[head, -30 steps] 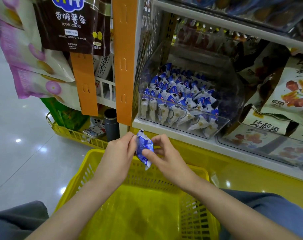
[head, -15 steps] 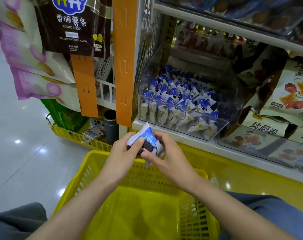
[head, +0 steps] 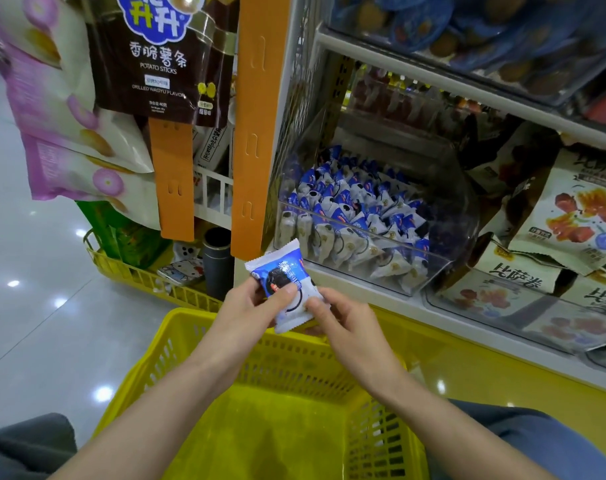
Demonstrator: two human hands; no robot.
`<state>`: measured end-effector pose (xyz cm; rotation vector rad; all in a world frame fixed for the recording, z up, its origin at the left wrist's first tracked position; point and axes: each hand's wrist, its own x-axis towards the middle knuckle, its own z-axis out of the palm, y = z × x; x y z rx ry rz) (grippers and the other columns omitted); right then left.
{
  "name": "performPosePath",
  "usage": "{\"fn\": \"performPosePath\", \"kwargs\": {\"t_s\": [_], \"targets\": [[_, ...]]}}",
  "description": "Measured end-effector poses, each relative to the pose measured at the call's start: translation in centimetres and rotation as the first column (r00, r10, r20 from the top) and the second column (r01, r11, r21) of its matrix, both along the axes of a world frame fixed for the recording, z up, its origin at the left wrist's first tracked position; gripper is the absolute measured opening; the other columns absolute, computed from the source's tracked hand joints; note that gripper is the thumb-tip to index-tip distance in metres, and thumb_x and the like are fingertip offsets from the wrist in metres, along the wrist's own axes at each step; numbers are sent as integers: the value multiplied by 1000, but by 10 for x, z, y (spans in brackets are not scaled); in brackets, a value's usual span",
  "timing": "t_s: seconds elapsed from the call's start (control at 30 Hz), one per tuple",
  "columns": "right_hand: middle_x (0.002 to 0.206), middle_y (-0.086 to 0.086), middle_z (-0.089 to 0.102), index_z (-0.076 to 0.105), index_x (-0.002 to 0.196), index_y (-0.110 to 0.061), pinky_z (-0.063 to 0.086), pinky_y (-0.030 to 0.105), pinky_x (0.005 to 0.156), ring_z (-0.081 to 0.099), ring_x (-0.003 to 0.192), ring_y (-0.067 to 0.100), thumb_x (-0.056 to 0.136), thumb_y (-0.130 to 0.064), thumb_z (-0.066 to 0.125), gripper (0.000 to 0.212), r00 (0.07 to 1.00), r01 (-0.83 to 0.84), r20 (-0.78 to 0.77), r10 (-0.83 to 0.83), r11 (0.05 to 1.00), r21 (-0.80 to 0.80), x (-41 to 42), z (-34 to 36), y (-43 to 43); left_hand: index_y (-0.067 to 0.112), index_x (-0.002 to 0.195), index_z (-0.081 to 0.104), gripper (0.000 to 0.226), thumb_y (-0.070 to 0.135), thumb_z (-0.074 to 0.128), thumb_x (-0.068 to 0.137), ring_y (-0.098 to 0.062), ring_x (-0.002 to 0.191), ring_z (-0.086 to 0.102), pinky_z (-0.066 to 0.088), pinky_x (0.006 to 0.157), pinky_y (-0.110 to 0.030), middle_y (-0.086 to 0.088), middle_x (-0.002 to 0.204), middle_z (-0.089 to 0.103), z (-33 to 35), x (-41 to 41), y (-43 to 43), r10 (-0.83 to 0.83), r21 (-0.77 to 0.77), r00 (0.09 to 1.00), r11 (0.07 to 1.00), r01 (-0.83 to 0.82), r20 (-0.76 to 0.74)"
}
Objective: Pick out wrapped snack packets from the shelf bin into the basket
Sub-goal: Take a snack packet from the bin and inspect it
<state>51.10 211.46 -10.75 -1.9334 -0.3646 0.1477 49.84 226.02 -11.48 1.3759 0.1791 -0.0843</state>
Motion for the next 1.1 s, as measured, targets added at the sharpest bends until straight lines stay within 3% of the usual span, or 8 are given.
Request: {"fn": "performPosePath", "kwargs": {"t_s": [0.13,0.27,0.4,0.5,0.57,0.77,0.9,1.1], "targets": [[103,-15,63,54,111,-35,49,14,81,59,92,-3,91,-29,50,21,960,126,269,-82,980,-151,23,35,-26,28,101,62,15,23,62,87,-11,102,64,49,95,-39,7,104,71,5,4,2,21,11,1000,1000,-21,9],[105,-6,62,60,109,-23,40,2,74,55,85,-3,93,-19,52,18,860,359,481,-170,872,-333,79,74,-57,28,106,58,21,24,63,86,-12,104,62,48,97,-41,5,108,68,10,8,-1,14,-1,1000,1000,-14,5],[116,3,62,62,114,-13,35,17,80,49,90,5,93,-18,53,24,944,326,263,-197,664,-673,130,77,-71,23,111,59,26,23,63,86,-8,99,63,51,90,-30,4,107,69,14,10,-4,1,-15,1000,1000,-1,22],[115,10,60,63,105,-8,37,22,80,53,92,15,90,-17,59,18,971,231,159,-178,537,-811,147,70,-76,23,107,61,21,20,62,87,5,83,64,50,69,-10,9,98,69,16,9,-4,-1,-20,999,1000,2,50],[114,13,59,61,108,-5,39,25,82,55,100,22,88,-22,62,26,975,200,126,-184,478,-855,153,68,-77,23,106,61,19,20,62,87,8,77,62,47,62,-5,11,96,69,16,9,-3,1,-23,998,1000,1,56],[97,18,66,66,94,2,48,34,76,61,89,28,84,-29,66,33,974,184,117,-196,373,-910,158,67,-75,25,111,58,24,23,61,88,-1,93,62,48,72,-14,10,103,67,22,8,0,-9,-18,999,1000,10,37],[81,12,59,66,87,0,39,28,63,52,71,20,88,-38,59,38,984,11,-30,-175,230,-973,155,76,-69,23,108,60,20,21,61,88,-3,92,61,47,70,-14,8,101,67,22,5,0,-7,-20,1000,1000,8,19],[63,1,40,45,60,-14,31,29,64,38,60,15,82,-50,62,45,958,-136,-196,-211,270,-953,153,96,-65,20,111,59,23,21,61,88,-3,92,61,46,73,-17,9,100,67,21,5,-1,-17,-25,1000,1000,17,0]]}}
